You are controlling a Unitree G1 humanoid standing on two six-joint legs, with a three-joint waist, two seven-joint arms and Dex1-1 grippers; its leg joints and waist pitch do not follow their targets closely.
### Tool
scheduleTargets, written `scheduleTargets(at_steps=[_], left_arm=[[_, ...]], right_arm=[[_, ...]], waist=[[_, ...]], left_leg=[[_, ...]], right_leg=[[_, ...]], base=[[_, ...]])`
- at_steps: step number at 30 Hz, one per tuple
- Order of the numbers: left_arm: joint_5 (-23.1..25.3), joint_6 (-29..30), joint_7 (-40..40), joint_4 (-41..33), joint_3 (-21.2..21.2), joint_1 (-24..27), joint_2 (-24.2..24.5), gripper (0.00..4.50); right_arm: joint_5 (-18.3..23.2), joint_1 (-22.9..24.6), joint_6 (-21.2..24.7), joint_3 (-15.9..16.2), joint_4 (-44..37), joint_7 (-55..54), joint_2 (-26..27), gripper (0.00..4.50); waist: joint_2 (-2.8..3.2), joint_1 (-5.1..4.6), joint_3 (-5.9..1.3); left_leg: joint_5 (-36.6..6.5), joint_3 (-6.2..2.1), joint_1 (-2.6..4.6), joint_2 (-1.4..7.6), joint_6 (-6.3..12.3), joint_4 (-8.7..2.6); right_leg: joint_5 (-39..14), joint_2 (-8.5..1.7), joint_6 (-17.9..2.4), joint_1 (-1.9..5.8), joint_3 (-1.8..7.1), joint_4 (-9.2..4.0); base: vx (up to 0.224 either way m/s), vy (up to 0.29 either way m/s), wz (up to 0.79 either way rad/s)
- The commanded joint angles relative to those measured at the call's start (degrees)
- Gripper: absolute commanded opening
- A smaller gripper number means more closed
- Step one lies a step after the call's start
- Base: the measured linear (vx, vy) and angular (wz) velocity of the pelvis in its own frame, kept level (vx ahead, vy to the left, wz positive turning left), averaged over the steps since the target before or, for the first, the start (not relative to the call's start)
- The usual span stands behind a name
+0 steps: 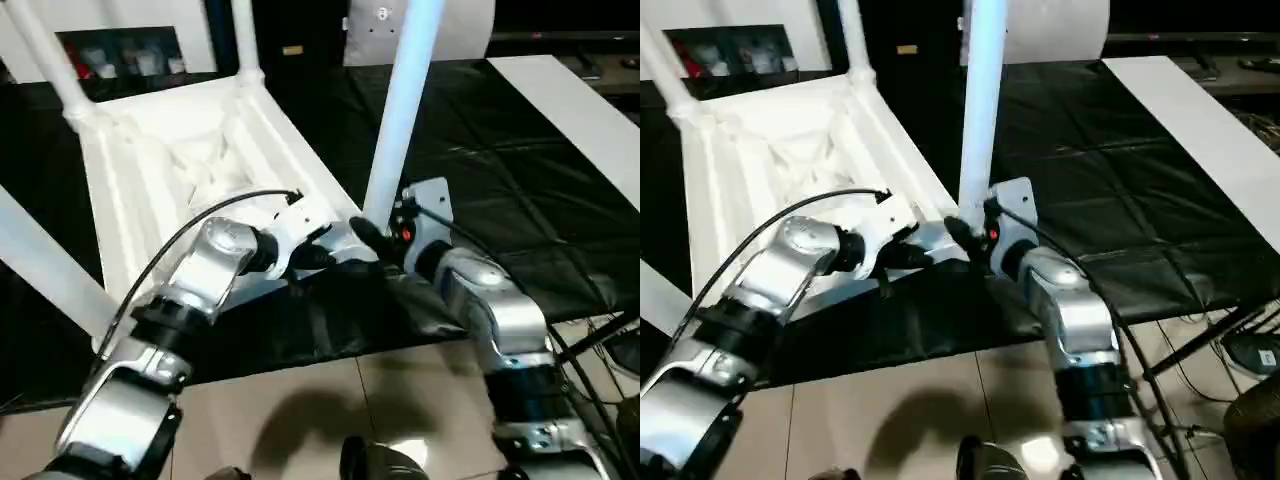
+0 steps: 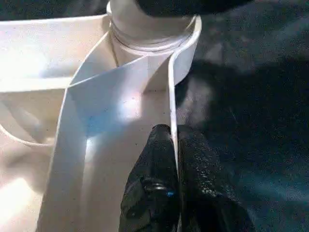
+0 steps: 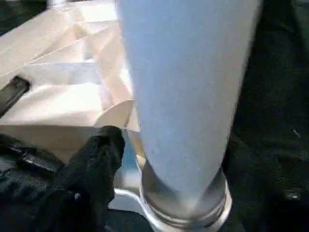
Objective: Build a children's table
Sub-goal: Rotate leg to tighten
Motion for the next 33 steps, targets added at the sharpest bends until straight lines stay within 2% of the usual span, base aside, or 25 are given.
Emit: scheduleTargets(at_steps=[1, 3, 5, 6, 7, 10, 13, 14, 17, 19, 20, 21, 22, 23, 30, 33], left_arm=[[-2.43, -5.89, -6.1, -1.12, -0.9, -0.29, 0.78, 0.0], [-2.89, -7.15, -8.72, -0.62, -1.53, -0.27, 2.0, 0.0], [-2.99, -8.68, -11.59, 0.08, -2.49, -0.37, 3.43, 0.0], [-3.04, -9.99, -14.18, 0.96, -3.29, -0.62, 4.61, 0.0], [-3.05, -10.39, -14.95, 1.3, -3.49, -0.74, 4.92, 0.0], [-2.88, -13.07, -19.9, 3.15, -4.45, -1.62, 6.64, 0.0], [-2.96, -14.7, -23.56, 4.19, -5.18, -2.11, 7.66, 0.0], [-3.51, -15.57, -26.82, 4.21, -5.94, -2.18, 8.37, 0.0], [-3.73, -16.1, -28.86, 4.09, -6.63, -2.21, 8.8, 0.0], [-3.71, -17.27, -30.84, 4.35, -7.65, -2.37, 9.15, 0.0], [-3.67, -17.48, -31.11, 4.42, -7.76, -2.41, 9.18, 0.0], [-3.41, -18.16, -31.84, 4.7, -8.13, -2.6, 9.31, 0.0], [-3.25, -18.63, -32.21, 5.1, -8.2, -2.78, 9.29, 0.0], [-2.99, -19.27, -32.4, 5.59, -8.24, -3.05, 9.29, 0.0], [-1.88, -20.73, -31.92, 7.47, -7.91, -4.18, 9.56, 0.0], [-1.92, -20.82, -31.84, 7.53, -7.89, -4.19, 9.68, 0.0]], right_arm=[[2.47, 1.19, -2.9, 0.74, -2.4, 7.39, -3.22, 3.85], [3.17, 1.74, -4.99, 0.84, -2.38, 11.81, -5.79, 3.93], [3.87, 2.26, -7.11, 1.29, -2.14, 16.67, -8.48, 4.04], [5.67, 2.52, -7.57, 1.23, -2.15, 21.2, -10.49, 4.28], [6.38, 2.53, -7.46, 1.12, -2.16, 22.53, -11.0, 4.28], [9.91, 2.21, -5.39, 1.39, -2.25, 30.05, -14.39, 4.45], [10.51, 1.57, -5.28, 2.65, -1.44, 34.33, -16.9, 4.48], [9.09, 0.61, -6.19, 4.39, -0.14, 36.34, -18.45, 4.48], [8.22, -0.12, -6.6, 5.67, 0.74, 37.91, -19.17, 4.48], [9.21, -1.22, -6.66, 6.83, 2.03, 41.1, -19.24, 4.48], [9.39, -1.36, -6.55, 6.92, 2.13, 41.43, -19.21, 4.32], [10.22, -1.87, -5.79, 7.3, 2.31, 42.8, -19.11, 4.32], [10.64, -2.07, -5.42, 7.47, 2.4, 43.54, -19.17, 4.32], [10.98, -2.34, -4.94, 7.97, 2.47, 44.62, -19.37, 4.18], [10.99, -3.14, -4.18, 10.29, 3.56, 48.05, -20.34, 3.48], [10.95, -3.03, -3.96, 10.63, 3.5, 48.65, -20.45, 3.45]], waist=[[-0.17, 0.34, -4.5], [-0.17, 0.94, -4.49], [-0.27, 1.44, -4.49], [-0.19, 1.64, -4.5], [-0.36, 1.84, -4.46], [-0.37, 2.35, -4.51], [-0.4, 2.72, -4.65], [-0.26, 2.8, -4.54], [-0.32, 3.0, -4.66], [-0.37, 3.3, -4.84], [-0.29, 3.53, -4.8], [-0.68, 3.61, -4.84], [-0.49, 3.96, -4.85], [-0.62, 4.17, -4.83], [-0.99, 4.55, -4.85], [-1.03, 4.59, -4.87]], left_leg=[[-4.8, 0.01, 0.0, 0.86, 9.55, -3.22], [-4.99, 0.08, 0.21, 1.04, 9.6, -3.26], [-5.2, 0.09, 0.36, 1.2, 9.48, -3.34], [-5.32, 0.07, 0.36, 1.19, 9.4, -3.32], [-5.86, 0.12, 0.42, 1.14, 9.74, -3.37], [-5.52, 0.16, 0.46, 1.27, 9.49, -3.38], [-4.7, 0.13, 0.4, 1.23, 9.42, -3.34], [-4.24, 0.08, 0.3, 1.34, 9.37, -3.38], [-4.32, 0.24, 0.35, 1.4, 8.73, -3.33], [-4.1, 0.31, 0.43, 1.5, 8.74, -3.31], [-3.88, 0.33, 0.51, 1.69, 8.81, -3.35], [-3.85, 0.39, 0.55, 1.7, 8.87, -3.32], [-3.41, 0.41, 0.66, 1.79, 8.87, -3.33], [-3.39, 0.41, 0.63, 1.8, 9.01, -3.33], [-3.89, 0.44, 0.46, 1.65, 7.64, -3.33], [-3.88, 0.47, 0.41, 1.52, 7.3, -3.32]], right_leg=[[-19.28, -3.28, -5.95, 5.24, 3.74, -3.26], [-19.6, -3.33, -5.74, 5.14, 3.92, -3.22], [-19.18, -3.33, -6.43, 5.0, 3.98, -3.04], [-19.37, -3.47, -6.4, 5.01, 4.0, -3.01], [-19.91, -3.37, -6.23, 5.13, 3.99, -3.17], [-20.34, -3.5, -6.32, 5.06, 4.09, -3.14], [-19.56, -3.46, -6.62, 5.21, 4.09, -2.97], [-19.13, -3.46, -6.92, 5.11, 4.11, -2.83], [-19.48, -3.56, -7.37, 5.09, 4.17, -2.81], [-18.97, -3.53, -7.71, 5.13, 4.16, -2.65], [-18.58, -3.52, -7.98, 5.0, 4.2, -2.57], [-18.65, -3.52, -8.03, 4.96, 4.2, -2.59], [-18.14, -3.6, -8.24, 4.94, 4.32, -2.38], [-18.14, -3.54, -8.28, 4.94, 4.27, -2.33], [-20.27, -3.75, -6.92, 5.07, 4.3, -2.54], [-21.34, -3.7, -6.26, 5.09, 4.25, -2.7]], base=[[0.0, 0.0, 0.0], [0.0, 0.0, 0.0], [0.0, 0.0, 0.0], [0.0, 0.0, 0.0], [0.0, 0.0, 0.0], [0.0, 0.0, 0.0], [0.0, 0.0, 0.0], [0.0, 0.0, 0.0], [0.0, 0.0, 0.0], [0.0, 0.0, 0.0], [0.0, 0.0, 0.0], [0.0, 0.0, 0.0], [0.0, 0.0, 0.0], [0.0, 0.0, 0.0], [0.0, 0.0, 0.0], [0.0, 0.0, 0.0]])
